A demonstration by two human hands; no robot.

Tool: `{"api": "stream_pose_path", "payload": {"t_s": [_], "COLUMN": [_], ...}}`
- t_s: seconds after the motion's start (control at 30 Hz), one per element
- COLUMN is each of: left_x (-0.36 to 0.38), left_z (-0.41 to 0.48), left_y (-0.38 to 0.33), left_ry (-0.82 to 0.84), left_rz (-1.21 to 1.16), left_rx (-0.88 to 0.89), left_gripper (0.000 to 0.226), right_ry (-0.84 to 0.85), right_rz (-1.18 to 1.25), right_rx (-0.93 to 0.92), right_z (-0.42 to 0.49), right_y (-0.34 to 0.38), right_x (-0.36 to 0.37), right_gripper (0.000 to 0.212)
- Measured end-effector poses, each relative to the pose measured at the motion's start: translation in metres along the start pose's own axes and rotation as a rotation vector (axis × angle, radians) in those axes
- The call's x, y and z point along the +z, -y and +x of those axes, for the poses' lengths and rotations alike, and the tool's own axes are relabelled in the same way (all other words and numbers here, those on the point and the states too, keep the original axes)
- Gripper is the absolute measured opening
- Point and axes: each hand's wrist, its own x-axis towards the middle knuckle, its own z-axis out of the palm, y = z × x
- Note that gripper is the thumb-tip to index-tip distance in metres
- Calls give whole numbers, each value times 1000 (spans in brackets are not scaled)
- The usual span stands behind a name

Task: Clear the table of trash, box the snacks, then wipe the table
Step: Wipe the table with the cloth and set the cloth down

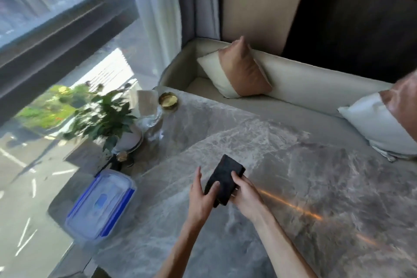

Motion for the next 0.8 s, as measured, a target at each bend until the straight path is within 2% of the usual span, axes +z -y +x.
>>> {"api": "stream_pose_path", "payload": {"t_s": [0.07,0.1,0.17,0.27,0.33,0.53,0.63,0.73,0.8], "left_x": [-25,-38,-63,-91,-107,-133,-137,-140,-141], "left_z": [10,15,29,57,80,153,181,200,208], "left_y": [7,7,13,25,32,55,64,72,78], "left_ry": [45,45,-50,-224,-384,-684,-811,-879,-924], "left_rz": [-305,-426,-603,-846,-919,-927,-799,-654,-540], "left_rx": [-262,-310,-329,-335,-309,-307,-347,-390,-468], "left_gripper": [62,54,43,41,41,38,35,34,39], "right_ry": [60,86,124,150,139,59,3,-32,-84], "right_rz": [-3,-15,-59,-125,-222,-407,-538,-827,-1202], "right_rx": [52,76,119,168,176,131,96,29,-71], "right_z": [20,31,55,96,125,206,234,250,253], "right_y": [-6,-10,-18,-28,-33,-48,-54,-62,-65], "right_x": [31,47,75,112,132,174,187,194,196], "right_gripper": [38,38,38,33,30,31,29,22,31]}}
